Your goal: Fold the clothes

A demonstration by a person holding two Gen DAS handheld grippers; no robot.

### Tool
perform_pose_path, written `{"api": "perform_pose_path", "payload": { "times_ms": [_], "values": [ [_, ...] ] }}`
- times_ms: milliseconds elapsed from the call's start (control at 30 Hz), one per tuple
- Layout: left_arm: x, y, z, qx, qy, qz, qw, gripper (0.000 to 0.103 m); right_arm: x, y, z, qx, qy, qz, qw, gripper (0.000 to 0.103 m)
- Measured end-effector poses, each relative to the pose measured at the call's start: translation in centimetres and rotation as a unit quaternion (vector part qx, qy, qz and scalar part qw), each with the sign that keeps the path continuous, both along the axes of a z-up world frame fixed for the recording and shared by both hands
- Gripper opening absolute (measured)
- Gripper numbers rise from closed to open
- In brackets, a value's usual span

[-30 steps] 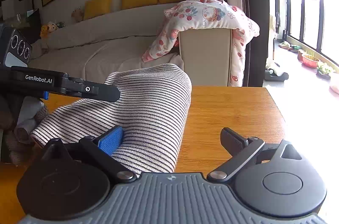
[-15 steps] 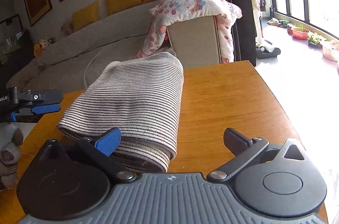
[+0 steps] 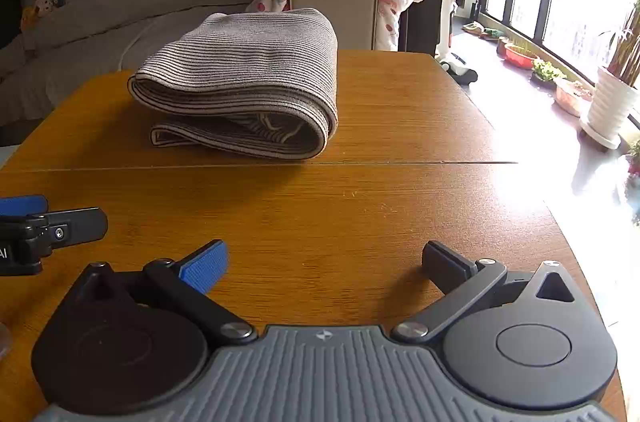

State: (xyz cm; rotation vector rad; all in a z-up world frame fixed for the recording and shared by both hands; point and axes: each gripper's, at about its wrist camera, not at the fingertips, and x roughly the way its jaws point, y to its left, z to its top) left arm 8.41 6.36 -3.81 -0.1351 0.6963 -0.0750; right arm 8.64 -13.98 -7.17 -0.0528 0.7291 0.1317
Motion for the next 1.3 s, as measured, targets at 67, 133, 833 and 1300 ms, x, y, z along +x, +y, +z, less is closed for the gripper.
{"api": "perform_pose_path", "payload": {
  "times_ms": [67,133,833,1300],
  "values": [
    [-0.6,-0.7,-0.4,0.017,0.005,0.011,0.9998,0.103,0.1,-0.3,-0.1,0.008,0.003,-0.003,1.0,0.103],
    [-0.3,-1.3,-0.4,0.035,0.009,0.012,0.9993,0.103,0.5,-0.6,-0.1,0.009,0.003,-0.011,1.0,0.103],
    [0.1,-2.7,-0.5,0.081,0.021,0.012,0.9964,0.103,0.9,-0.7,-0.3,0.009,0.001,-0.009,1.0,0.103],
    [0.0,-2.6,-0.4,0.08,0.021,0.013,0.9965,0.103,0.9,-0.7,-0.3,0.009,0.001,-0.009,1.0,0.103]
  ]
}}
